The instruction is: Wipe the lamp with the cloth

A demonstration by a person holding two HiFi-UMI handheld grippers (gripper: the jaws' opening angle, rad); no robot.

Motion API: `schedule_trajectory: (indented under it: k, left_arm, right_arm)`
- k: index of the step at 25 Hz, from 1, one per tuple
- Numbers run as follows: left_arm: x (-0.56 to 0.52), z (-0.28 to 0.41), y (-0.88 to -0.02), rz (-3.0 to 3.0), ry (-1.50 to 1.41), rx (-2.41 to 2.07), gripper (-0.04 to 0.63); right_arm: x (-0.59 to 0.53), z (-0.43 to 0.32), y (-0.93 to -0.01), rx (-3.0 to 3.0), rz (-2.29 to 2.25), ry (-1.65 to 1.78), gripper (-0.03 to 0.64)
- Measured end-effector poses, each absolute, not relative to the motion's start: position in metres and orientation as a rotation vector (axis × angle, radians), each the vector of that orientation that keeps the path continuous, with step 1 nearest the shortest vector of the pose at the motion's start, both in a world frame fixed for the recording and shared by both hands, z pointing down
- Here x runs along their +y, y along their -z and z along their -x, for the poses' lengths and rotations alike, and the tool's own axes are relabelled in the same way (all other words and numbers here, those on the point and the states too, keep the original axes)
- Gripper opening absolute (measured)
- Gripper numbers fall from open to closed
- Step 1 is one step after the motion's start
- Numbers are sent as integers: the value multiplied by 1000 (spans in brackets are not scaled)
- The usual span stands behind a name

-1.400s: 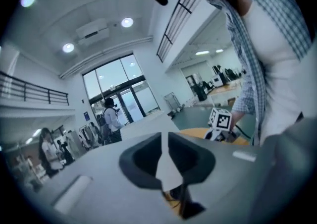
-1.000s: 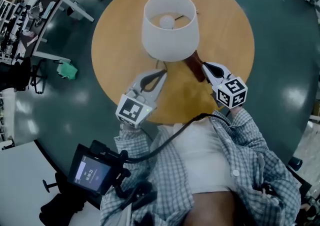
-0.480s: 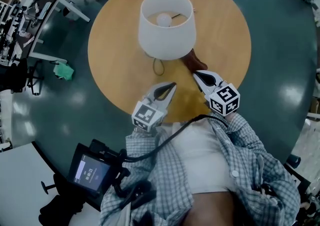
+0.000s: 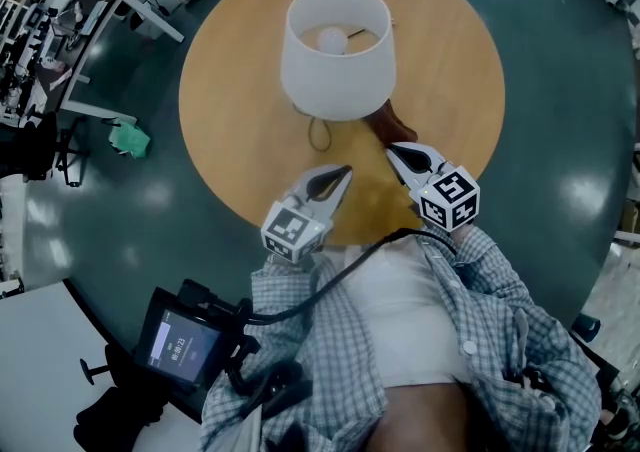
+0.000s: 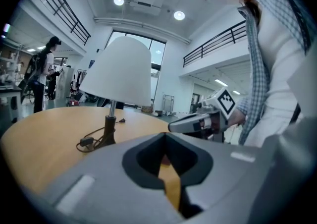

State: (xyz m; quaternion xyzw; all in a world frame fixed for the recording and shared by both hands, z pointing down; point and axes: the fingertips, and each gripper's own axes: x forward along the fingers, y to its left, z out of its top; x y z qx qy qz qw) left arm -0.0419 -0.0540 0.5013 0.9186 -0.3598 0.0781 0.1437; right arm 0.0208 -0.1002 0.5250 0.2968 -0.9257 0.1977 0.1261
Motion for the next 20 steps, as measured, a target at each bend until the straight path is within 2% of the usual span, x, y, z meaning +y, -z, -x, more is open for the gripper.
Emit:
schedule_trajectory:
  k: [20]
  left_arm:
    - [-54, 47, -510, -2659, -257, -1033, 5]
  right_arm:
    - [-100, -16, -538, -2668, -851, -606, 3]
